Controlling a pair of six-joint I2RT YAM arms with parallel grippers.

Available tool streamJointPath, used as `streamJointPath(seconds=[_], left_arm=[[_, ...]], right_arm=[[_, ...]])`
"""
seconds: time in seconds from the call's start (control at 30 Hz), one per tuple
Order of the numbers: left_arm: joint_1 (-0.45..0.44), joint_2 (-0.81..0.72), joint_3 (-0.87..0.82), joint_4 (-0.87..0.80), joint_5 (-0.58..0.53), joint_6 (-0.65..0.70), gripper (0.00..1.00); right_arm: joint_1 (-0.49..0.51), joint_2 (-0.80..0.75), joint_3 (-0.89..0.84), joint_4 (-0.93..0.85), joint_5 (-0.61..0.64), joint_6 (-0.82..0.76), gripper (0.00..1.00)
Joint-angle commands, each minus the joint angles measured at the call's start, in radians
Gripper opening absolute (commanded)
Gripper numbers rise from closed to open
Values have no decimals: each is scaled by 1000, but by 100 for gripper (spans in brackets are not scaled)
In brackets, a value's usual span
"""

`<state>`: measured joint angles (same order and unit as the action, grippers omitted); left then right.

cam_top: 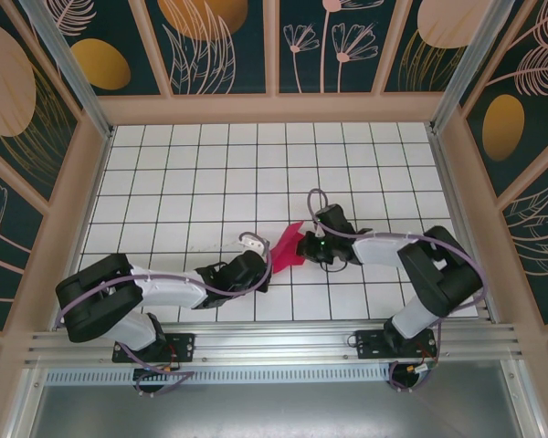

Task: Fold a paper plane with a square sheet of paper (pick it up from the middle)
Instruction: Fourth fold the wing at the center of the table.

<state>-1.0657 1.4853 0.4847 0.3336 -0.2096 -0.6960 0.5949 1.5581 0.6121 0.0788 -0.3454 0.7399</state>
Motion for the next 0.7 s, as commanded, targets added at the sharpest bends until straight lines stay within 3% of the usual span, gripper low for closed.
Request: streamJointPath(seconds=[0.0, 0.17, 0.33, 0.67], left_arm=[[7, 35, 37, 22, 81, 79, 0], [7, 63, 56, 8, 119, 92, 0], [13, 86, 65, 9, 130, 61, 0], [66, 48, -62, 205, 212, -99, 0]], right_arm=[[-34, -96, -12, -60, 71, -12, 17], [-104, -221, -3, -154, 61, -76, 22], [-97, -307, -59, -41, -126, -49, 27], [15, -185, -6, 24, -200, -65, 29]])
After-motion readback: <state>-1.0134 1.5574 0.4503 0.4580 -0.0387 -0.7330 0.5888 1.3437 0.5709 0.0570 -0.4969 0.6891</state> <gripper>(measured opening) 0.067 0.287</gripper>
